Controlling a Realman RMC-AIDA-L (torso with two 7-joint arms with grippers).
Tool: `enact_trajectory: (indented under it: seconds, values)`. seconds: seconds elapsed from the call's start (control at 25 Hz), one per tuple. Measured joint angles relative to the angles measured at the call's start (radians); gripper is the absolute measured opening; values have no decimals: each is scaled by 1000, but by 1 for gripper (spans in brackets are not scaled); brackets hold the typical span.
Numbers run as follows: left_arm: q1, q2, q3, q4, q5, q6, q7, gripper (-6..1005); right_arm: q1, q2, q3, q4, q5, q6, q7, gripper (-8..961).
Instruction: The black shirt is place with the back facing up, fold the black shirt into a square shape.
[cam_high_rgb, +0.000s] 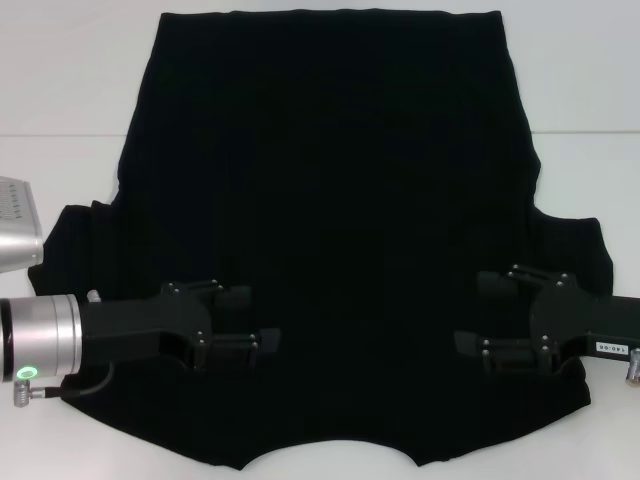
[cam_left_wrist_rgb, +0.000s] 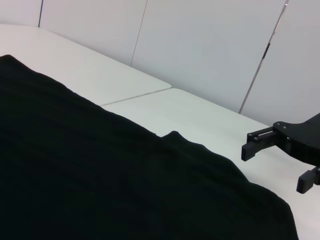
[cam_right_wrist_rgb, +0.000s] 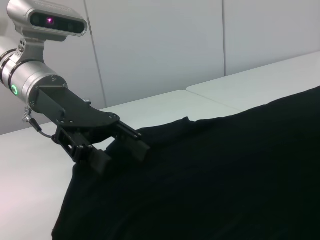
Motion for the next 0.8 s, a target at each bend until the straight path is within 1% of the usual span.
enact_trajectory:
  seconds: [0.4,0.48,0.56,0.64,0.68,0.8]
  values:
    - [0,0,0,0,0,0,0,813,0,0,-1,0,0,0,2,945]
    - [0,0,-10,0,-2,0,-9,813,3,-1,9,0,7,4,25,945]
    - [1,2,-29,6,-7,-1,-45,814,12,-2,27,-8,39,26,108,945]
    - [-3,10,-54,13,-8,-3,-111,814,26,-13,39,-19,77,79,244,944]
    - [-7,15,-66,17,-6,-5,-156,814,38,-25,42,-24,90,109,327,944]
    - [-14,37,-99,42,-2,-13,-324,814,80,-72,32,-23,93,176,572,944]
